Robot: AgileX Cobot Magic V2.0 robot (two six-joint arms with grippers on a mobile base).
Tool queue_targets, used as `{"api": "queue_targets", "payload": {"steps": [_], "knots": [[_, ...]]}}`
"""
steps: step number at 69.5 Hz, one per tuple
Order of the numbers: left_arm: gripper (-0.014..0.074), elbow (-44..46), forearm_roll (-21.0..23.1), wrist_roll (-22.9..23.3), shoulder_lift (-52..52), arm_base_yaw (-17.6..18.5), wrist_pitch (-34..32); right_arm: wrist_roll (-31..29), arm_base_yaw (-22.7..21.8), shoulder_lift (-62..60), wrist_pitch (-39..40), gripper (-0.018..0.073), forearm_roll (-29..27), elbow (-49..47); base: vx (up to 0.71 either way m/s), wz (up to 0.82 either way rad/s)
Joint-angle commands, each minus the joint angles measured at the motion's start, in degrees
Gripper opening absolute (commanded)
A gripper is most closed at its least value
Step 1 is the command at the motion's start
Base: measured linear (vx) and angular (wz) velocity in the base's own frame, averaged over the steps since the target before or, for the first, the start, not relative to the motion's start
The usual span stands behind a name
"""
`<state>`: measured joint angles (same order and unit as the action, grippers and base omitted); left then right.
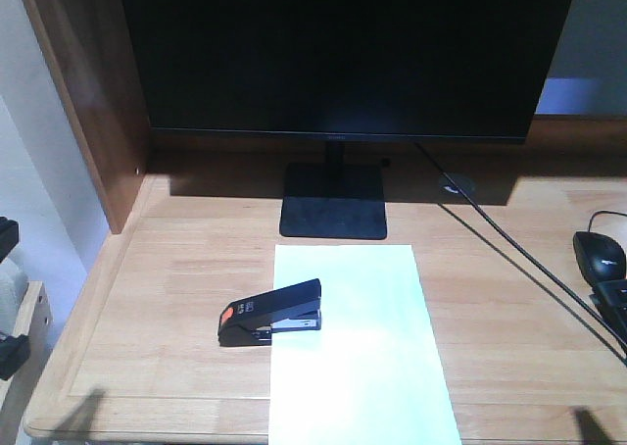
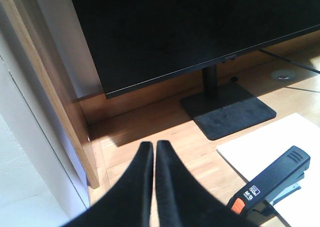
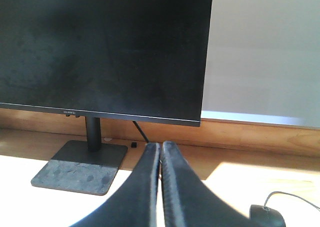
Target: Grab stapler and paper to desk for stapling
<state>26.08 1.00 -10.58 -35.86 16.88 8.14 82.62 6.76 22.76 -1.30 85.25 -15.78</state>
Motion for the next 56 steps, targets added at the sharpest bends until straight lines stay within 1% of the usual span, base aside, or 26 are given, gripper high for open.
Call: {"api": "queue_targets", "payload": {"steps": [1, 7, 17, 23, 27, 33, 39, 46, 56], "knots": [[-0.0006, 1.51, 0.04, 0.46, 0.26, 0.16, -4.21, -0.25, -0.45, 0.13, 0.59, -0.001, 0.85, -1.52, 0.0, 0.0], [-0.0006, 1.53, 0.04, 0.46, 1.07, 0.16, -3.75, -0.25, -0.45, 0.13, 0.59, -0.001, 0.85, -1.52, 0.0, 0.0], [-0.0006, 1.16, 0.04, 0.46, 5.18, 0.16, 1.79, -0.25, -0.45, 0.13, 0.59, -0.001, 0.85, -1.52, 0.0, 0.0], [-0.0006, -1.18, 0.07, 0.51, 9.01, -0.09, 3.06, -0.25, -0.45, 0.13, 0.59, -0.001, 0.85, -1.52, 0.0, 0.0], [-0.0006, -3.91, 0.24, 0.51, 12.18, -1.3, 2.72, -0.25, -0.45, 0.13, 0.59, -0.001, 0.85, -1.52, 0.0, 0.0], [-0.0006, -7.5, 1.85, 0.51, 16.41, -4.03, 1.4, -0.25, -0.45, 0.13, 0.59, -0.001, 0.85, -1.52, 0.0, 0.0], [-0.0006, -11.56, 2.22, 0.51, 20.81, -7.03, 0.02, -0.25, -0.45, 0.13, 0.59, -0.001, 0.79, -1.52, 0.0, 0.0], [-0.0006, -15.38, 2.35, 0.51, 26.13, -10.02, 0.02, -0.25, -0.45, 0.13, 0.59, -0.001, 0.79, -1.52, 0.0, 0.0], [-0.0006, -20.69, 4.51, 0.51, 34.39, -13.92, 0.07, -0.25, -0.45, 0.13, 0.59, -0.001, 0.79, -1.52, 0.0, 0.0]]}}
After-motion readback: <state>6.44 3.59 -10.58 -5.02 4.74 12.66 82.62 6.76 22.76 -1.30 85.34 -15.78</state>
